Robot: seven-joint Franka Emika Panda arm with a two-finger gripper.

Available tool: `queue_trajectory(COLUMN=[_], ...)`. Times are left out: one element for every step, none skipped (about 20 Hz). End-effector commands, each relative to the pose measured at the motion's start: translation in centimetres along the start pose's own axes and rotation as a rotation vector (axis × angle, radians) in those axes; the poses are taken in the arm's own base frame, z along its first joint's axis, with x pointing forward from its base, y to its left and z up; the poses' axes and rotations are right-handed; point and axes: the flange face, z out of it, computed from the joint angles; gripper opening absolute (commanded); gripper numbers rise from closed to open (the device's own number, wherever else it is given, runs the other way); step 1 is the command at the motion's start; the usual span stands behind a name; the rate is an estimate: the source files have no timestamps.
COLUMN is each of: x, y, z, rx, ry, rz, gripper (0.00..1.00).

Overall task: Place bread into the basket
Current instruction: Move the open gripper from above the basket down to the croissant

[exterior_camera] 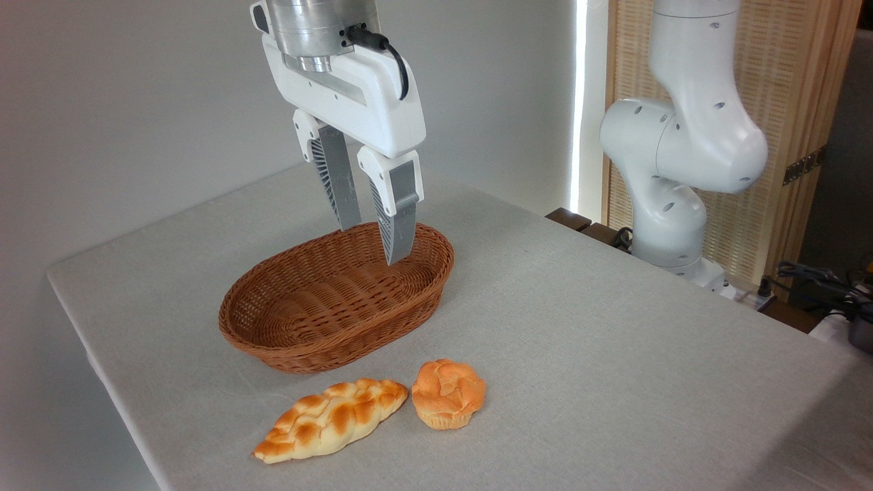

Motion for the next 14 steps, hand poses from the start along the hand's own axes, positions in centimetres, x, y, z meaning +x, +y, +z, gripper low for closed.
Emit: queue_trajectory(x=[-0.7, -0.7, -0.7, -0.7, -0.7, -0.7, -0.6, -0.5, -0.4, -0.1, 0.2, 0.3, 0.5, 0.5], y=[-0.4, -0.5, -0.5, -0.4, -0.5, -0.5, -0.6, -0.6, -0.8, -1.1, -1.3, -1.5, -1.7, -1.8], z=[-0.6, -0.5, -0.5, -0.5, -0.6, -0.5, -0.5, -0.5, -0.4, -0.3, 0.2, 0.5, 1.0, 1.5], rx=[-0.002, -0.003, -0.003, -0.004, -0.001, -0.001, 0.003, 0.006, 0.017, 0.039, 0.055, 0.073, 0.084, 0.090], ry=[0.022, 0.021, 0.021, 0.023, 0.024, 0.024, 0.028, 0.030, 0.040, 0.059, 0.075, 0.087, 0.096, 0.101], rz=[-0.019, -0.020, -0.020, -0.020, -0.020, -0.020, -0.021, -0.021, -0.021, -0.031, -0.031, -0.032, -0.033, -0.036], gripper=[1.00, 1.00, 1.00, 1.00, 1.00, 1.00, 1.00, 1.00, 1.00, 1.00, 1.00, 1.00, 1.00, 1.00])
